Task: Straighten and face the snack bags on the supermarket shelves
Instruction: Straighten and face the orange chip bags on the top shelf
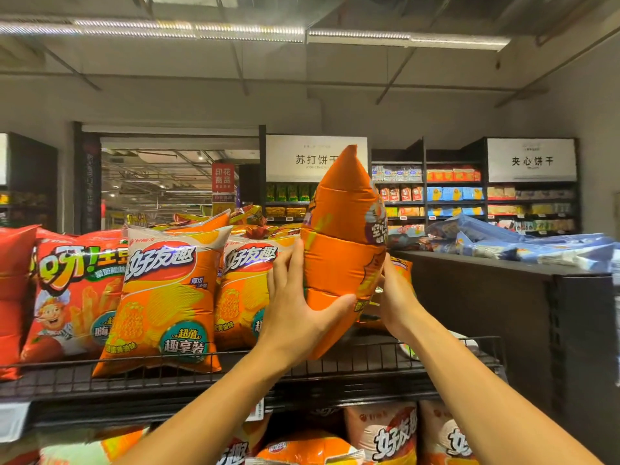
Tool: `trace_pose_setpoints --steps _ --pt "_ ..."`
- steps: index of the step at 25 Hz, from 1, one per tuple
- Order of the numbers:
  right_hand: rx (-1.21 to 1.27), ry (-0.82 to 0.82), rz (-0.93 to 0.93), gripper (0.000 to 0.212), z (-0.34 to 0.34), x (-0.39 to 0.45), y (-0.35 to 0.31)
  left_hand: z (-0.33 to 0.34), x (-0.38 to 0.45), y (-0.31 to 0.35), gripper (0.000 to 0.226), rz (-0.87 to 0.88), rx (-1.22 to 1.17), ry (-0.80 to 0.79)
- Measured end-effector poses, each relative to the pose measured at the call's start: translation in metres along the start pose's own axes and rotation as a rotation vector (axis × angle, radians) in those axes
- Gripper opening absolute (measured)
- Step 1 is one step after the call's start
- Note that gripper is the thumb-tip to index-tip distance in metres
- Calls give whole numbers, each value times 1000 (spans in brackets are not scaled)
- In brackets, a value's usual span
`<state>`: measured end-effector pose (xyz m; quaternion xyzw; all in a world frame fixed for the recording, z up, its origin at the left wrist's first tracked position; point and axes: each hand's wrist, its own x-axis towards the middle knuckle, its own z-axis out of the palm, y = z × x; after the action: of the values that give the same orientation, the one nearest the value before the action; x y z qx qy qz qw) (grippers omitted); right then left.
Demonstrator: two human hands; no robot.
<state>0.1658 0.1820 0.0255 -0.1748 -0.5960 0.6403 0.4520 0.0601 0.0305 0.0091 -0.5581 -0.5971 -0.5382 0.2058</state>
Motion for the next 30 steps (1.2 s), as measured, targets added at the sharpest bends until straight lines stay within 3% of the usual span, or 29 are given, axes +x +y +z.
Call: trace_pose_setpoints --steps 10,17,19,21,23,26,30 --pt "-37 -35 177 44 0 -1 14 -5 29 20 120 -408 -68 -152" --pt "-32 8 159 43 1 -4 11 -7 32 18 114 -373 -97 -151" --pt "-23 45 82 39 2 -5 8 -12 33 17 111 -396 -270 -106" --pt "-9 56 -24 37 -1 -4 4 -18 37 11 90 -488 -579 -37" --pt "18 21 -90 33 -7 -4 -1 -26 41 1 60 -619 -813 -55" --pt "-12 -61 -87 18 -18 -7 -9 -36 41 -25 54 -737 -980 -148" --pt "-34 -271 132 49 -25 -14 -11 -35 31 -52 54 -738 -1124 -191"
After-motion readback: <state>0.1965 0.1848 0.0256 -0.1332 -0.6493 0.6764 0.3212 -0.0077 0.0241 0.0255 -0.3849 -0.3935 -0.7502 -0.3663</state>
